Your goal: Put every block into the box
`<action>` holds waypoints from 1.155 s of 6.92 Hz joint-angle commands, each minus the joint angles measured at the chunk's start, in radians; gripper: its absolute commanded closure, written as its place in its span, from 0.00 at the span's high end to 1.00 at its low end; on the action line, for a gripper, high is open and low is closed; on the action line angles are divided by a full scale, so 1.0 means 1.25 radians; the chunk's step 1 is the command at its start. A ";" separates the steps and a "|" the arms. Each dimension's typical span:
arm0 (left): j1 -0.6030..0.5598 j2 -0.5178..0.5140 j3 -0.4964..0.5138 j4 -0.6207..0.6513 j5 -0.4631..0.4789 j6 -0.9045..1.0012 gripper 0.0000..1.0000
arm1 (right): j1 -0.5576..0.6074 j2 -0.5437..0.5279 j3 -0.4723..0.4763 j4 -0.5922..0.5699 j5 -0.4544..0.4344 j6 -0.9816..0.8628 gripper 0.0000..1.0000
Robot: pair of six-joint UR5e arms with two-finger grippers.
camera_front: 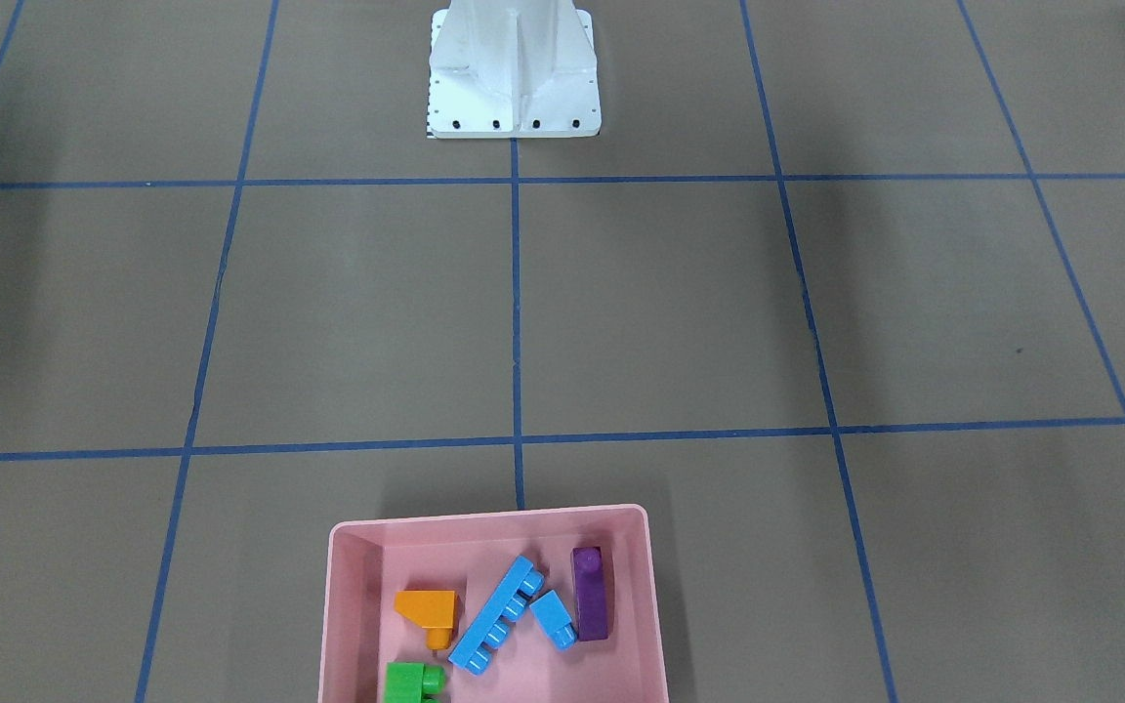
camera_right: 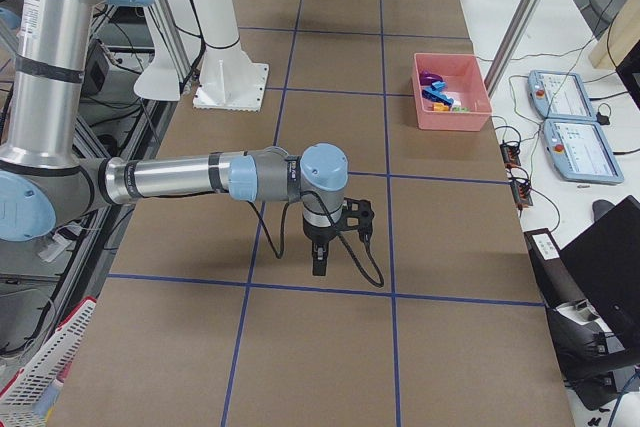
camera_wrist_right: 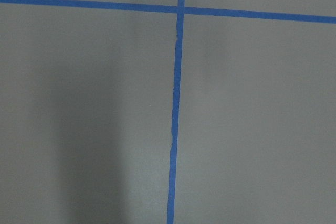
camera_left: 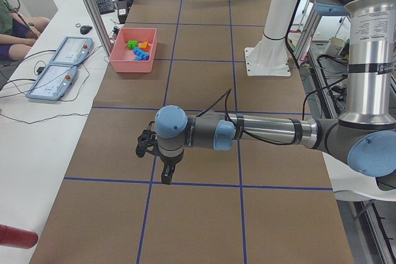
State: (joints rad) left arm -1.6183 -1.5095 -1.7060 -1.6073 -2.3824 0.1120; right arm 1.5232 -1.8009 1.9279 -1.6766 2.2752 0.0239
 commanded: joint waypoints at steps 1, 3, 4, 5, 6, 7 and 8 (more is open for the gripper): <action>0.000 0.000 -0.001 0.001 0.000 0.000 1.00 | 0.000 0.000 -0.001 -0.001 0.003 0.001 1.00; 0.000 0.000 -0.003 0.002 0.000 0.000 1.00 | 0.000 0.000 -0.002 -0.001 0.007 0.001 1.00; 0.000 0.000 -0.005 0.002 0.000 0.000 1.00 | 0.000 0.000 -0.002 -0.001 0.020 0.001 1.00; 0.000 0.000 -0.006 0.002 0.001 -0.001 1.00 | 0.000 0.000 -0.002 -0.001 0.029 0.001 1.00; 0.000 0.000 -0.005 0.002 0.006 0.000 1.00 | 0.000 -0.001 -0.002 -0.001 0.029 0.001 1.00; 0.000 0.000 -0.005 0.002 0.007 0.000 1.00 | 0.000 -0.002 -0.003 -0.001 0.029 0.001 1.00; 0.001 -0.001 -0.005 0.001 0.009 0.000 1.00 | 0.000 -0.002 -0.006 -0.001 0.029 -0.001 1.00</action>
State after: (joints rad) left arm -1.6182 -1.5097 -1.7121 -1.6048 -2.3740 0.1119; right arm 1.5232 -1.8032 1.9233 -1.6782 2.3111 0.0243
